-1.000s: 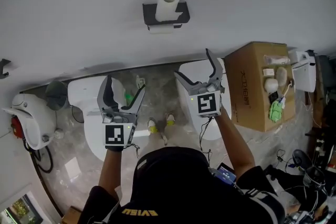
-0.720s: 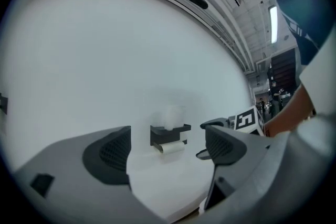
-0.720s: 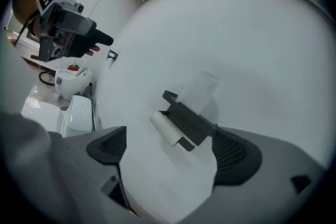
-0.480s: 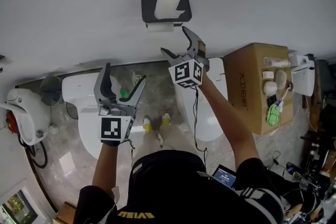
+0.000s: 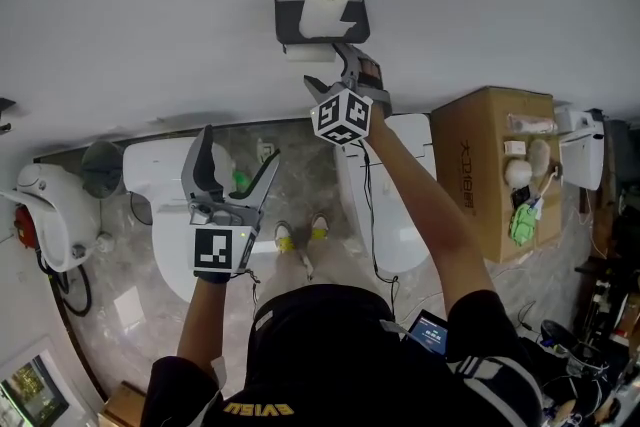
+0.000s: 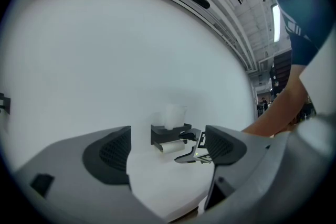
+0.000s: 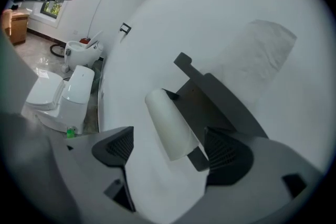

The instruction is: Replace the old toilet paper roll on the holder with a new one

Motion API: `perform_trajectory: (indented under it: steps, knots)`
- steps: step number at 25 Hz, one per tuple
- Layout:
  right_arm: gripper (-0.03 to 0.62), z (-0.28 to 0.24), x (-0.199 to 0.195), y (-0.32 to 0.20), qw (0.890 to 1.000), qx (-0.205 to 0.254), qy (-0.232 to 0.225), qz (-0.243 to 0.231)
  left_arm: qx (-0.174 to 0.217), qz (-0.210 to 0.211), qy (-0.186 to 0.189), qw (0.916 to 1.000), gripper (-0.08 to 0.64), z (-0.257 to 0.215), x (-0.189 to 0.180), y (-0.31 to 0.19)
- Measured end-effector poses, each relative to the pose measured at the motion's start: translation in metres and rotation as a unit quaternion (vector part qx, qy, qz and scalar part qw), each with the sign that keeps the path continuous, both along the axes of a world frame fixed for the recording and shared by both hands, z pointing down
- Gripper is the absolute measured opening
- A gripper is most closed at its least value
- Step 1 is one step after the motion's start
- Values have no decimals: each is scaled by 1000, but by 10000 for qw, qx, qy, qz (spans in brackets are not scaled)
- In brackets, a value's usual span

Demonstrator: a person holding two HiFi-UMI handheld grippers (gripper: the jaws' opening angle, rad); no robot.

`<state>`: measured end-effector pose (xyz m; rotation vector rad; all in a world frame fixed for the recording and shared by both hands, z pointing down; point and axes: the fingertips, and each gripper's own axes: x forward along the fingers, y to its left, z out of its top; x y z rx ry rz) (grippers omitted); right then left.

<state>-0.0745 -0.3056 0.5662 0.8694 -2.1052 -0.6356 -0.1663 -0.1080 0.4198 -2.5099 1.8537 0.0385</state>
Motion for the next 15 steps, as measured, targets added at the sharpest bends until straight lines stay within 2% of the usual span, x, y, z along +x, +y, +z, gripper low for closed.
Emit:
perform_trajectory:
  steps: [4,7,9,15]
  knots:
    - [388,2,1,-8,9999,54,97,91,-168,-128,150,9997,454,-3,2,2]
    - [347,1,4,-12,9996,154,198,143,-148,-73,-1,9999,454,1,2,4]
    - [325,3,6,-13,9989,250,362,139,-277,-78,-78,9996,454,6,2,6]
    - [235,-3,10,-17,9963,568,622,192,-150,-113,101,9998,454,-4,8,6]
